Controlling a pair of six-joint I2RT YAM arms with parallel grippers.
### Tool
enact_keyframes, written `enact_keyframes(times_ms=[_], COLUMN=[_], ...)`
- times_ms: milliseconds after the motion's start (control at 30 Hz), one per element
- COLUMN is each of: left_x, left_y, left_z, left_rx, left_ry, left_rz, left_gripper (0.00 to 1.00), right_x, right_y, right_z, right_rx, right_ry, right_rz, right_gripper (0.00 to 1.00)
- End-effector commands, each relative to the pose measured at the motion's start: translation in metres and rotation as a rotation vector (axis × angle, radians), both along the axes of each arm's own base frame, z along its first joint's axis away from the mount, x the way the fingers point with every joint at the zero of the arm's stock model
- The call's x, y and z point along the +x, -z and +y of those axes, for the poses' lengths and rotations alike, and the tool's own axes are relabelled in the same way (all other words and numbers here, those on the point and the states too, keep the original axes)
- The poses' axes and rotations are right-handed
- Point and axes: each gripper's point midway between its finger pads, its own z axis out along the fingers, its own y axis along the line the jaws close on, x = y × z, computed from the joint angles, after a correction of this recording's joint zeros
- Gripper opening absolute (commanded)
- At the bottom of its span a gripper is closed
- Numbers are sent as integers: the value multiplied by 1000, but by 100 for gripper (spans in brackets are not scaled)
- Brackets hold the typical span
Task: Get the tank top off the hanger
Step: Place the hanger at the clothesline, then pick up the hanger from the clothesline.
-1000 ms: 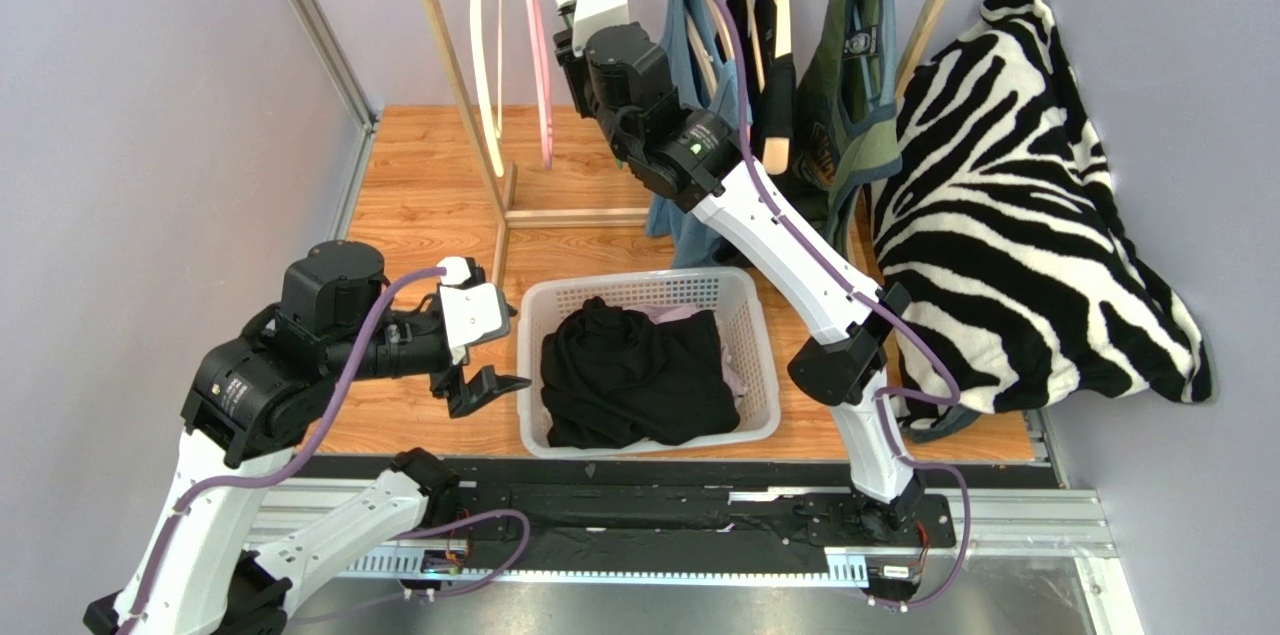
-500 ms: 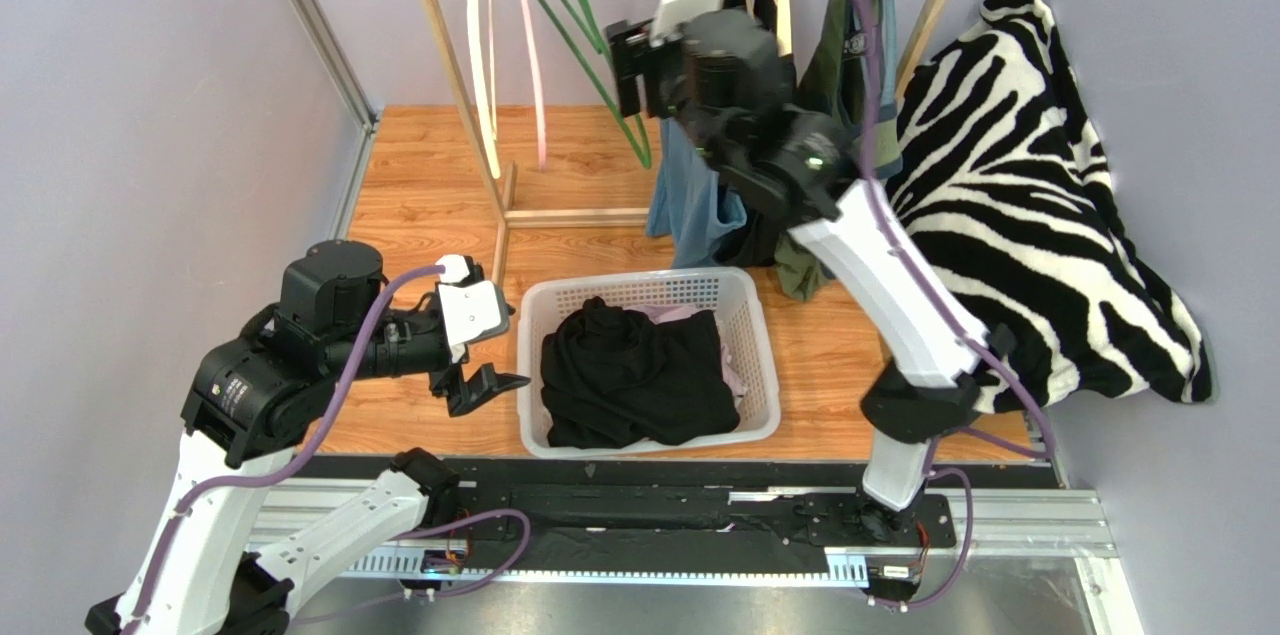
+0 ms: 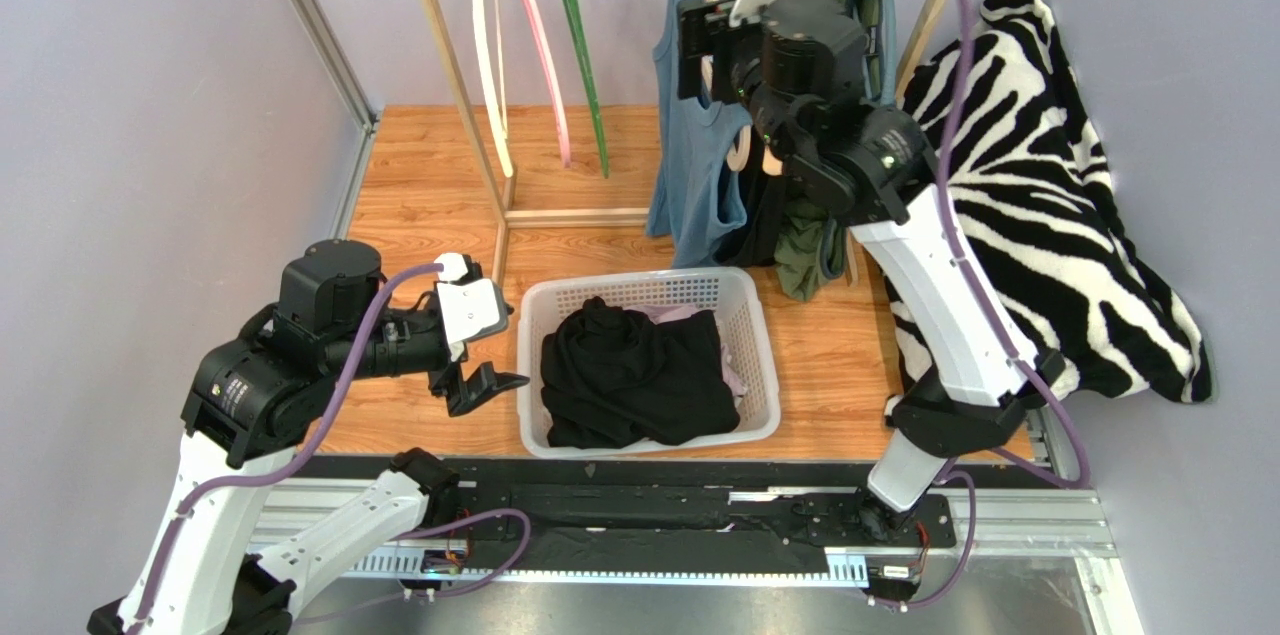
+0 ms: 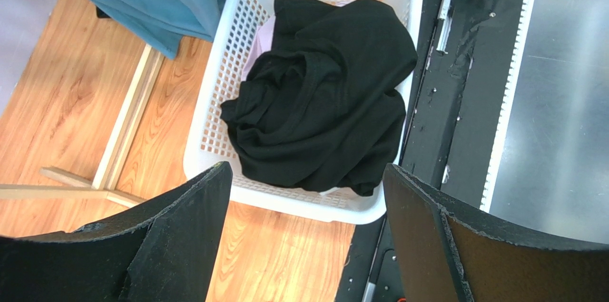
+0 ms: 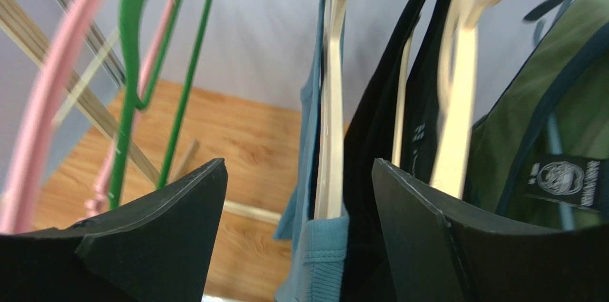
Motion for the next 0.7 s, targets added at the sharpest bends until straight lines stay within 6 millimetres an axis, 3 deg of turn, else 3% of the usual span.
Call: enact_keyframes(times_ms=[0,233,333,433,467,533,633,667], left_x=[-3,-3,-3,-3,-4,-4,-4,-4], left_y=[-6,-7,-6,-7,-7,-8,-6,-6], left_z=[-2,-1,-1,-2,-1,-1,-1,0], left_rx=[-21,-26,-26,-28,-28,-30,-28,-30], left_ry=[20,18,14,18,18,16,14,13], left_rz=[-17,-17,-14,-15,-13,-16,-13,-15], left_gripper=[86,86,86,86,86,87,87,87], right_x=[6,5,3,3,3,5,6,6], right_y=[27,46,59,70,73,78,77,76], right_z=[-2,-8,-5,-2,-1,0,0,1], right_rx=[-33,-54,-59,-61,-63,-72,-76,-73], right_ry=[29,35,18,11,12,13,15,12], right_rz=[76,131,159,181,187,199,195,190], right_gripper=[80,81,76,57,40,17,0,0])
